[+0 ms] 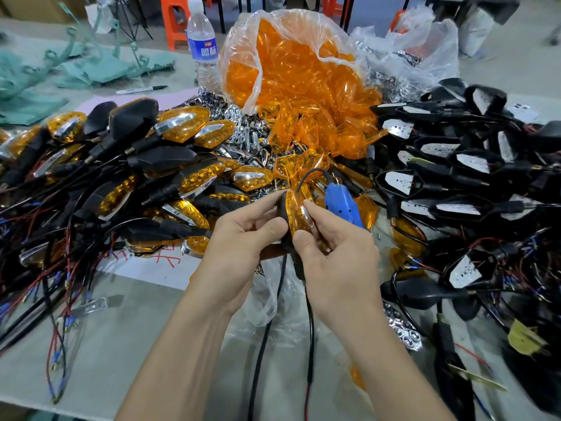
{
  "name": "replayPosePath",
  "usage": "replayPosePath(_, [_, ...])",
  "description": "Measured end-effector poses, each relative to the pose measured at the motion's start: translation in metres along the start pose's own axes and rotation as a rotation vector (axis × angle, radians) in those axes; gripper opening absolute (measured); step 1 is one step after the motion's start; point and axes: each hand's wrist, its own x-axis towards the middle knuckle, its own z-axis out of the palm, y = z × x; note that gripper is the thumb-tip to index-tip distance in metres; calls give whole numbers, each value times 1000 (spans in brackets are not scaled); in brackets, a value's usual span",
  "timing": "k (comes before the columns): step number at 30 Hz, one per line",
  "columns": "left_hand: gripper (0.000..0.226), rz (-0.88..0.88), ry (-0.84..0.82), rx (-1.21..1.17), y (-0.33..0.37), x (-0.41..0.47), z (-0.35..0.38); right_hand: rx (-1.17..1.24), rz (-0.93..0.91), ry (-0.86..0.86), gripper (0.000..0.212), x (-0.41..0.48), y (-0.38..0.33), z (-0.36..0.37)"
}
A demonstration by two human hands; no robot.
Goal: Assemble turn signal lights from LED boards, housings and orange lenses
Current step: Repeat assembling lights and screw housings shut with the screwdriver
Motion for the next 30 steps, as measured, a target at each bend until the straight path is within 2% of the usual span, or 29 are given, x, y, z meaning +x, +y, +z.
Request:
replayPosePath(3, [41, 20, -11, 22, 2, -1, -2, -22, -29, -37, 47, 1, 0, -2])
replayPosePath(7, [41, 25, 5, 41, 4, -2, 1, -93, -59, -23, 42, -2, -1, 1])
replayPosePath(13, [20, 41, 109, -89, 8, -8, 16, -81, -56, 26, 51, -12, -10, 13])
replayPosePath(17, [28, 116, 167, -9, 11, -10, 19, -42, -99, 89, 51, -18, -10, 17])
replayPosePath(20, [18, 81, 154, -142, 18, -11, 10, 253, 57, -78, 50, -5, -10, 0])
replayPosePath(23, [23, 54, 122, -183, 23, -12, 6, 295, 190, -211, 47, 5, -7, -14])
replayPosePath(26, [28, 51, 83, -210, 24, -11, 6, 507, 269, -406, 42, 7, -10, -23])
replayPosePath(30, [24, 65, 24, -210, 25, -12, 5, 561, 255, -426, 39, 9, -11, -32])
